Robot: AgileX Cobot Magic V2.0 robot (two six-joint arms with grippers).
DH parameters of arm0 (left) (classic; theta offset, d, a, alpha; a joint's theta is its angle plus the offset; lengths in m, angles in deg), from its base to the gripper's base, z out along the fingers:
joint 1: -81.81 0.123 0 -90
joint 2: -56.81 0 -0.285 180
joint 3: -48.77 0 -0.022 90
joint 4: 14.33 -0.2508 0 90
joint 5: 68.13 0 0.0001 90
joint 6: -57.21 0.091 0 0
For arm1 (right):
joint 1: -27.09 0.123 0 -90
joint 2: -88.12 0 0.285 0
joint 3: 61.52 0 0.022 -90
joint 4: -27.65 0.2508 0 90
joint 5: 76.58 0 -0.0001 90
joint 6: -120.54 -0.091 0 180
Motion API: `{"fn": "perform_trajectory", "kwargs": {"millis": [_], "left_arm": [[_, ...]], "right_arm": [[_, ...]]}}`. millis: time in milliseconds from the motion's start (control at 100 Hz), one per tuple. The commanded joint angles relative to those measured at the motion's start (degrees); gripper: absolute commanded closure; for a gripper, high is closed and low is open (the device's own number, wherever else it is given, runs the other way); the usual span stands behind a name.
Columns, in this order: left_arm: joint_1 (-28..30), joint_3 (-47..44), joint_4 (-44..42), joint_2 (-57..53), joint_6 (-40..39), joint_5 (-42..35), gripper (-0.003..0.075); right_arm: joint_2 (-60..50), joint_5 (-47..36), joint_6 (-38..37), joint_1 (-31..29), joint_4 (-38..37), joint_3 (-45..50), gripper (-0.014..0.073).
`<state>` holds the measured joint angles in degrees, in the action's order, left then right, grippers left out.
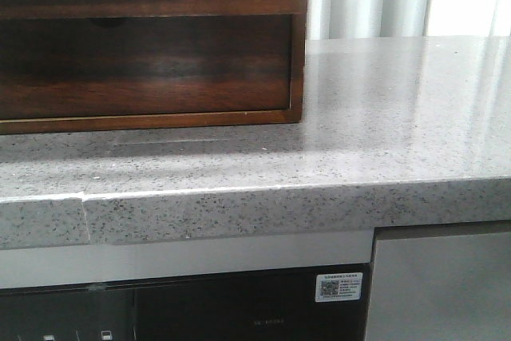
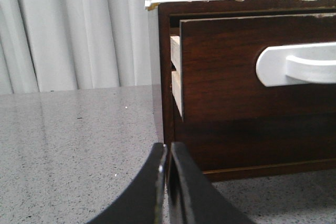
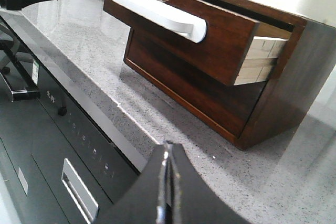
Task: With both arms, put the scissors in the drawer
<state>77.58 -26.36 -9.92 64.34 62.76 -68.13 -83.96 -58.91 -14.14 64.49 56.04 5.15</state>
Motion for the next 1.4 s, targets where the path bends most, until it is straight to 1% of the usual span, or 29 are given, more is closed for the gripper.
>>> {"fn": "perform_trajectory", "kwargs": {"millis": [0, 50, 90, 120, 300, 390, 500, 660, 1390], "left_arm": [[0.57, -0.56, 1.77, -2.09, 1.51, -7.05, 0.0740], [1.30, -2.25, 1.77, -1.95, 1.51, -10.00, 0.0740], [1.92, -3.17, 1.77, -1.95, 1.51, -10.70, 0.0740], [2.36, -3.02, 1.77, -1.95, 1.51, -7.48, 0.0740], [4.23, -3.02, 1.77, -1.95, 1.40, -0.34, 0.0740], [4.67, -3.12, 1.77, -1.95, -3.00, 3.93, 0.0740], [4.67, -3.12, -1.59, -1.95, -7.97, 8.71, 0.0740], [4.67, -3.12, -2.08, -1.95, -8.20, 15.95, 0.0740], [4.67, -3.04, -1.17, -1.95, -8.20, 16.06, 0.0740]], "right_arm": [[0.48, -3.77, -0.11, -0.24, 0.71, -1.36, 0.0639], [0.48, -3.65, -0.11, -0.24, 0.71, -1.36, 0.0639], [0.48, -3.65, -0.11, -0.24, 0.71, -1.36, 0.0639], [0.48, -3.65, -0.11, -0.24, 0.71, -1.36, 0.0639], [0.48, -3.65, -0.11, -0.24, 0.71, -1.36, 0.0639], [0.48, -3.65, -0.11, -0.24, 0.71, -1.36, 0.0639], [0.48, -3.65, -0.11, -0.24, 0.71, -1.36, 0.0639], [0.48, -3.65, -0.11, -0.24, 0.71, -1.36, 0.0639], [0.48, -3.65, -0.11, -0.24, 0.71, -1.36, 0.0639]]}}
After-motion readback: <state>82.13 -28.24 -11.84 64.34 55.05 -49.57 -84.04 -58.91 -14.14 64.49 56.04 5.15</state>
